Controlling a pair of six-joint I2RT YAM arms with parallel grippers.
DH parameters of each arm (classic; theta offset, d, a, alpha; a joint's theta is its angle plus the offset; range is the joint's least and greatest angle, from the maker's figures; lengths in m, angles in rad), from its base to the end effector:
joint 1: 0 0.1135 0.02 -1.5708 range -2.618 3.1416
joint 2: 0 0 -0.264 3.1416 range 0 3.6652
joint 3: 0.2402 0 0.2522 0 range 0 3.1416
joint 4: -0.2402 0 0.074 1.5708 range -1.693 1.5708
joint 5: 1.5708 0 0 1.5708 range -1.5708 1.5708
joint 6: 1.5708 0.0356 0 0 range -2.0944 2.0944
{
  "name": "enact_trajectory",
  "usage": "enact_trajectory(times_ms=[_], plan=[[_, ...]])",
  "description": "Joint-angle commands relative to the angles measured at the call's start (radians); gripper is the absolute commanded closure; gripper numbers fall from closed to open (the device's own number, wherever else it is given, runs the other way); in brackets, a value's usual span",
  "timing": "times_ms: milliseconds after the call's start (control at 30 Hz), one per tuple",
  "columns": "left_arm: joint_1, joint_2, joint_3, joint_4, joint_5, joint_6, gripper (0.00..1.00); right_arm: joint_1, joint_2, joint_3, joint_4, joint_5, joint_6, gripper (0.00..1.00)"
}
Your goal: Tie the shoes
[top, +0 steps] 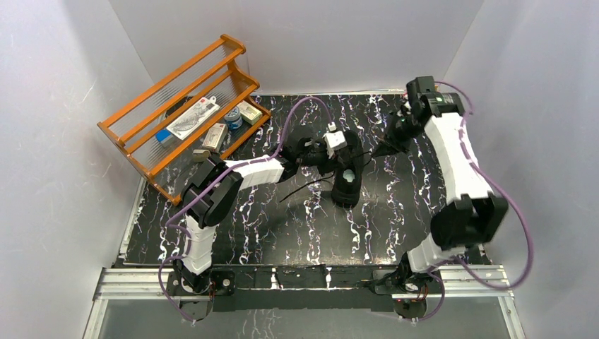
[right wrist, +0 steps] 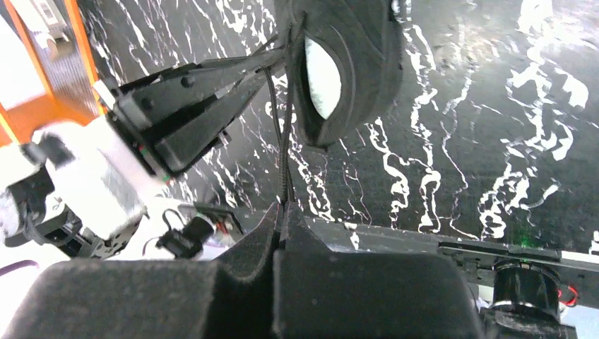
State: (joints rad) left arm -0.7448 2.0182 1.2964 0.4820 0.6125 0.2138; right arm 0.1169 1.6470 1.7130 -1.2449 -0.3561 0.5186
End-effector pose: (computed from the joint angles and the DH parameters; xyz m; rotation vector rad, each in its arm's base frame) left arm 0.3228 -0.3254 0.2102 1.2328 1.3982 -0.9247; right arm 0.3179 0.0498 0.3535 0.4620 2.7720 0.6543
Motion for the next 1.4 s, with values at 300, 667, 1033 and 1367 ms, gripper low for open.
enact_trajectory(times_ms=[300, 667, 1033, 1367], plan=[[-0.011, -0.07, 0.028, -0.019, -0.002, -0.128, 1.0, 0.0, -0.137, -0.112, 0.132, 0.308, 0.111, 0.96], [-0.003, -0.054, 0.068, -0.034, -0.068, -0.237, 1.0, -0.007, 0.218, 0.108, 0.166, 0.205, -0.272, 0.44], [0.018, -0.005, 0.129, -0.092, -0.197, -0.375, 1.0, -0.268, 0.079, -0.183, 0.414, 0.323, -0.238, 0.37], [0.018, 0.008, 0.129, -0.108, -0.18, -0.377, 1.0, -0.225, -0.051, -0.577, 0.839, -0.087, -0.313, 0.56]])
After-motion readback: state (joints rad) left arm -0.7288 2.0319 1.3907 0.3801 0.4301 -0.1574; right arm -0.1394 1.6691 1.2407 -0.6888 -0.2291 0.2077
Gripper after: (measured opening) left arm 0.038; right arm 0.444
